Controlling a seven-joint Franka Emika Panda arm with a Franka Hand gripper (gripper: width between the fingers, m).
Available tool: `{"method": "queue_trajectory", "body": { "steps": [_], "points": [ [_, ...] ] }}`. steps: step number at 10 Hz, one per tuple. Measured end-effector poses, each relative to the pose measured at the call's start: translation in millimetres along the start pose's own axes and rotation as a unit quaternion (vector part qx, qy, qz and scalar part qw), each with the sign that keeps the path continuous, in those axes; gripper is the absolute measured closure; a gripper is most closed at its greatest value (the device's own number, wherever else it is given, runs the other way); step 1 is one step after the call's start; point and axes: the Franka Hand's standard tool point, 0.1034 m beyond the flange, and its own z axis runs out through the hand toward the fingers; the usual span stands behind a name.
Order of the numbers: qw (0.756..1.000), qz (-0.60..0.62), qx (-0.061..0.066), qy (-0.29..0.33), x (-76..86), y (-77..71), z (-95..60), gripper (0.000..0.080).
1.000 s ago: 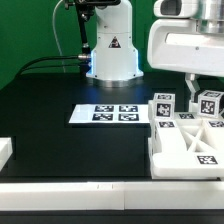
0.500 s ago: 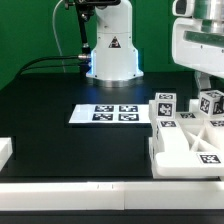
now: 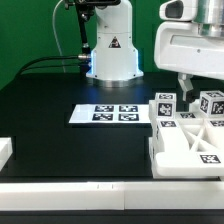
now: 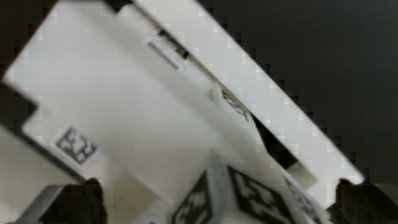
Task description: Assemble chair
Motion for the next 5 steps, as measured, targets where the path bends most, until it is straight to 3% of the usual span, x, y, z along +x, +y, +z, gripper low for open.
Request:
{"method": "queue_trajectory", "body": {
  "steps": [4, 5],
  "points": [
    [0.993, -0.116, -0.001, 0.0, 0.8, 0.8, 0.0, 0.0151],
    [0.98, -0.197, 0.0, -0.004, 2.9, -0.5, -4.1, 0.0151]
  ]
}}
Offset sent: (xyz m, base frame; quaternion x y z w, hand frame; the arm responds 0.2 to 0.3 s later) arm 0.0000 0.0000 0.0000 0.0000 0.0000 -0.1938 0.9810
